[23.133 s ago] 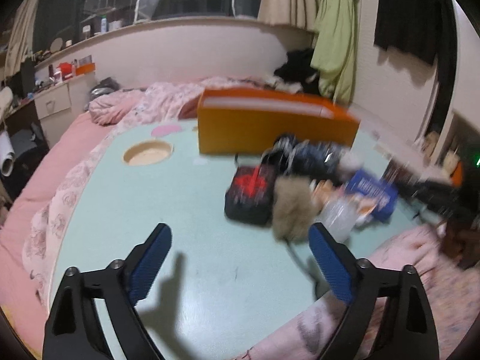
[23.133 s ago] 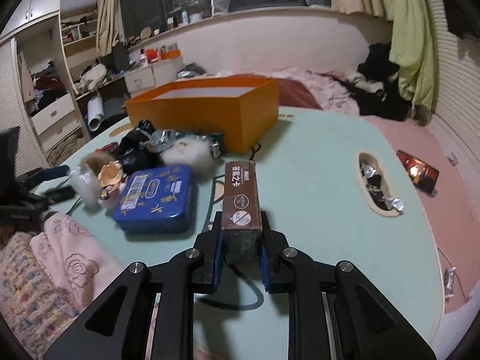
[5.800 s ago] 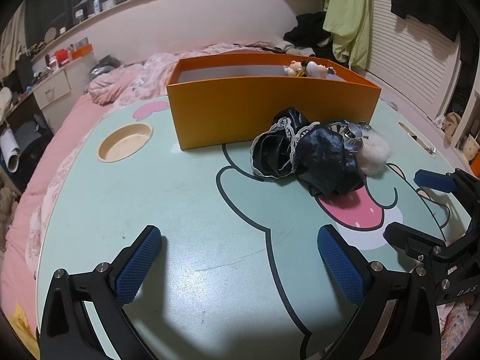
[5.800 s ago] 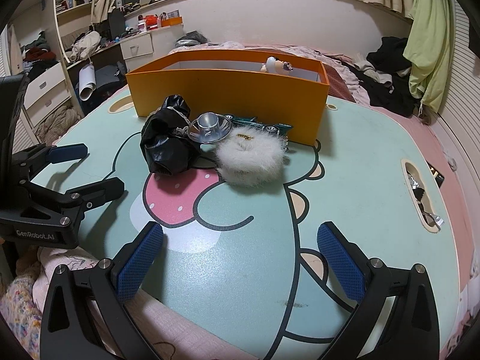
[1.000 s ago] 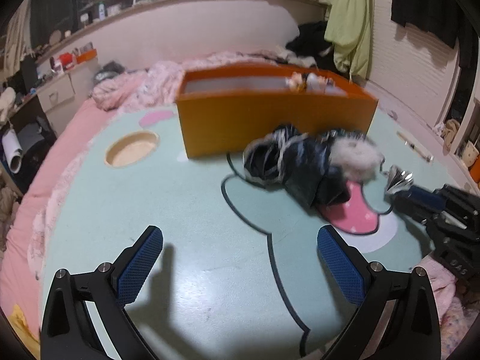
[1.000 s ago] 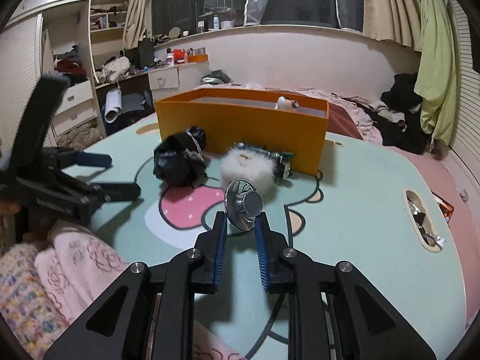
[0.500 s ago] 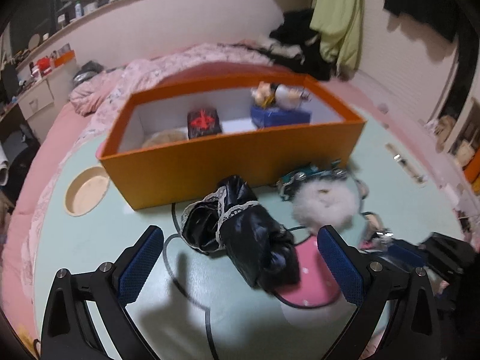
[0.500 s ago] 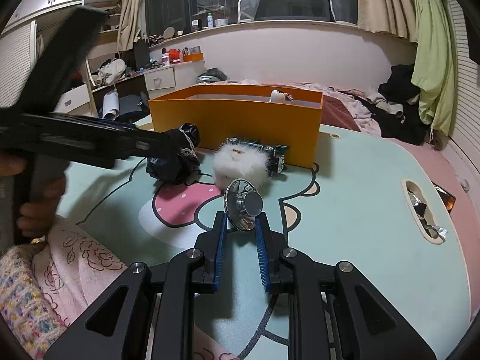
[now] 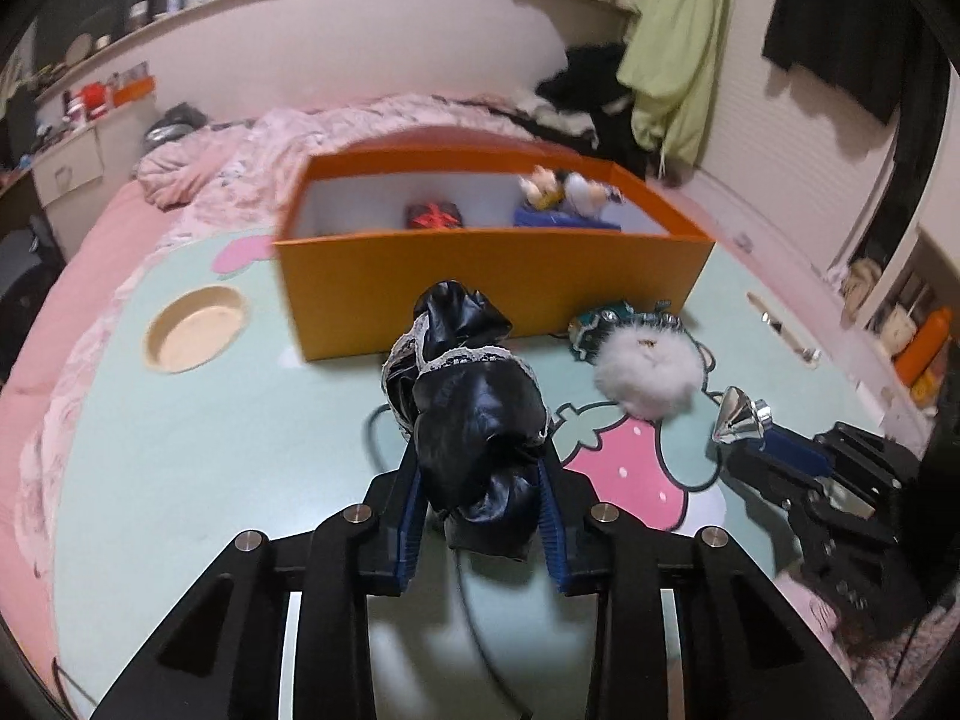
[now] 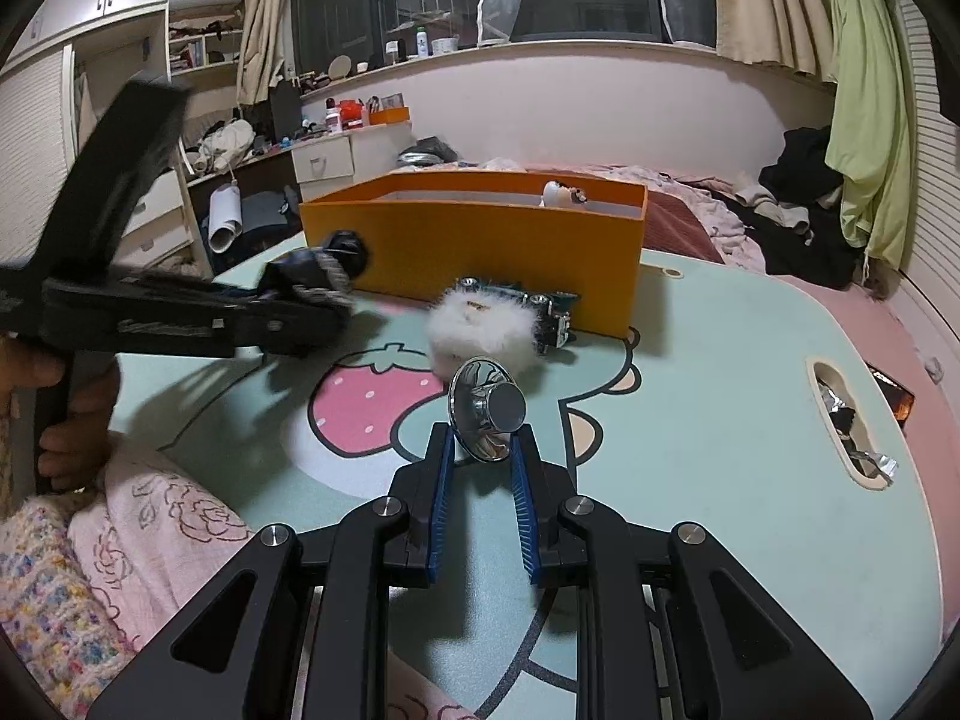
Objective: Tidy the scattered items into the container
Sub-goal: 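Carry the pouch and steel cup over the orange box with both tools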
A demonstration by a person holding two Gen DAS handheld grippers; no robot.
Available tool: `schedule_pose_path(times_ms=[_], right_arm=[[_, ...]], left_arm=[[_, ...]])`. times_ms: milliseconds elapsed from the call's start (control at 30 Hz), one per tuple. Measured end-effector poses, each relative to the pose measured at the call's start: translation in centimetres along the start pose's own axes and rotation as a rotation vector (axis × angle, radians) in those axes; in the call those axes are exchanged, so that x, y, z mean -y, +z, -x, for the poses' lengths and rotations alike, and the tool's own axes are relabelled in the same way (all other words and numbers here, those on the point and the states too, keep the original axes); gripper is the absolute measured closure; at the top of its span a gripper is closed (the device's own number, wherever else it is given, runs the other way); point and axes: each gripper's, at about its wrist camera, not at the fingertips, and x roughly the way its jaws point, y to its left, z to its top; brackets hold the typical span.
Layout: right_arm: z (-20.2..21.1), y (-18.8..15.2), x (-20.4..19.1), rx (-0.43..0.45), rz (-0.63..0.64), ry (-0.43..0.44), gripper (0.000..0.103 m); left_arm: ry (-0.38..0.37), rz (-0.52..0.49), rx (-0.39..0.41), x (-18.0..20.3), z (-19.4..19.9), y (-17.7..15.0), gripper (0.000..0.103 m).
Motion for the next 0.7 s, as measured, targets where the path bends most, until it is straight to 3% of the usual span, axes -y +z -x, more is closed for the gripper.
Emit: schedule_pose_path(times_ms=[233,400,567,700], right_arm=[[0.7,1.1,-0.6,0.026,0.019,0.026,0.083],[1.2,3.6,-0.2,0.046,-0.013,0.064,0.083],[-0.3,9.2,0.6,0.062,-0.018,0.034,0.083],[-4.2,13.0,1.6,0.016,-0.049,0.011,0.083]], left_arm=[[-0.008,0.041,0.094,-1.8,3.7,0.9,0.072],[-0.01,-0.006,0.119,-1.5,4.0,3.7,0.072],[-0.007,-0.038,0.104,-1.2,1.8,8.2,0.072],[0.049,-0.044,0.059,-1.3,-2.1,11.6,0.072]])
